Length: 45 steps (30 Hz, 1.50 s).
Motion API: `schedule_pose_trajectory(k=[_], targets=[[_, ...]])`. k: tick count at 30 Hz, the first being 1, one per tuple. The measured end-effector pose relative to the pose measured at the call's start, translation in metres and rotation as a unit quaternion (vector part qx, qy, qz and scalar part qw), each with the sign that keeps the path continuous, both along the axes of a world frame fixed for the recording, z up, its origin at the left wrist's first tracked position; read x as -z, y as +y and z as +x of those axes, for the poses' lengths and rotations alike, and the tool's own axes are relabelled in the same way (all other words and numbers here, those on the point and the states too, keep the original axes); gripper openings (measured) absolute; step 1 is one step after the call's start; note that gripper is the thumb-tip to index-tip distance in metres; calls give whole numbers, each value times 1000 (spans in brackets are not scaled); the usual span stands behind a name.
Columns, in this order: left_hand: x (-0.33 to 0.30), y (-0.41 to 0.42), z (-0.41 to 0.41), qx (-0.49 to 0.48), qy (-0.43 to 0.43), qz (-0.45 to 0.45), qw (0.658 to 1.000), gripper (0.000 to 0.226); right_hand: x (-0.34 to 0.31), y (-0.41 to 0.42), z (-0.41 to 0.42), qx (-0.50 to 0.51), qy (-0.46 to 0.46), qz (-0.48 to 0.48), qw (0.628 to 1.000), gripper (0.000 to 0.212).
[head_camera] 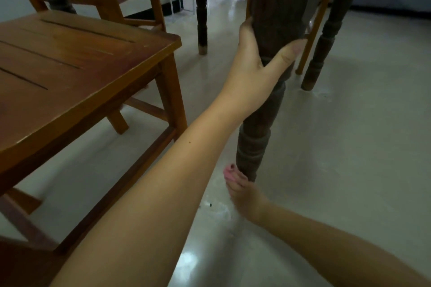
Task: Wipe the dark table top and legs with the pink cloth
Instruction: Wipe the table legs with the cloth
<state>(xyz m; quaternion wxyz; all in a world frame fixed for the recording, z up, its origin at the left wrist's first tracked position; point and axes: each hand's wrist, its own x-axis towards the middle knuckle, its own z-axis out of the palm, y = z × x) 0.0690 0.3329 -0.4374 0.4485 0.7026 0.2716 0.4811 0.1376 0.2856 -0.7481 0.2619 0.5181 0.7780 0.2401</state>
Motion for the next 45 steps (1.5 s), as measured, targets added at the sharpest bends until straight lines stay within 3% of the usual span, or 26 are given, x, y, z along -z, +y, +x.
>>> schedule_pose_trajectory(k=[2,3,5,6,8,9,10,12,13,14,15,17,21,24,27,30,31,32,35,38,40,41,43,45], targets=[[1,0,-1,0,4,3,1000,68,22,-1,-8,-10,46,-29,998,33],[1,-1,-1,0,6,5,1000,67,20,-4,-11,-15,80,25,996,30],[0,-1,-1,-4,12,11,1000,68,16,-16,-12,-37,246,103,963,25],[0,-1,-1,-7,16,15,1000,69,14,-30,-12,-45,341,125,931,21],[1,0,0,-9,19,16,1000,70,10,-58,-12,55,524,177,832,24],[2,0,0,-4,17,14,1000,71,6,-71,-14,162,622,201,739,30],[2,0,0,0,17,11,1000,71,-4,-80,-19,278,718,227,596,35],[1,0,0,4,17,9,1000,70,-17,-79,-31,423,825,296,227,44],[1,0,0,2,18,8,1000,70,-25,-71,-35,446,839,299,86,39],[1,-1,0,-2,19,7,1000,69,-30,-61,-42,446,855,264,5,34],[1,-1,0,-3,18,5,1000,69,-34,-51,-48,434,873,218,-38,32],[1,-1,0,-3,20,2,1000,69,-38,-33,-56,425,889,163,-54,35],[2,0,1,-3,13,5,1000,69,-73,-13,-51,359,915,161,-92,41],[2,0,1,-7,2,5,1000,66,-103,-8,-57,284,932,221,-37,33],[1,-1,0,-6,1,3,1000,65,-105,-5,-65,313,915,255,-6,38],[-1,-2,0,4,3,-6,1000,66,-104,-4,-58,347,910,219,-61,40],[-1,-2,0,7,1,-8,1000,66,-109,-3,-53,345,912,212,-62,39],[-1,-2,0,7,-2,-9,1000,66,-118,-2,-49,320,921,218,-42,36],[-2,-3,0,3,-5,-13,1000,66,-155,2,-43,217,933,278,75,34],[0,-5,0,5,-5,-19,1000,68,-163,-3,-49,131,931,306,152,36],[-1,-5,0,4,-3,-16,1000,67,-138,-5,-47,137,919,314,196,38],[-2,-4,0,4,-3,-14,1000,67,-129,-4,-43,179,914,308,194,36],[-3,-4,0,0,-1,-13,1000,66,-128,-5,-37,277,909,272,153,33],[-3,-4,0,-4,-4,-13,1000,65,-142,-5,-34,260,914,277,142,33]])
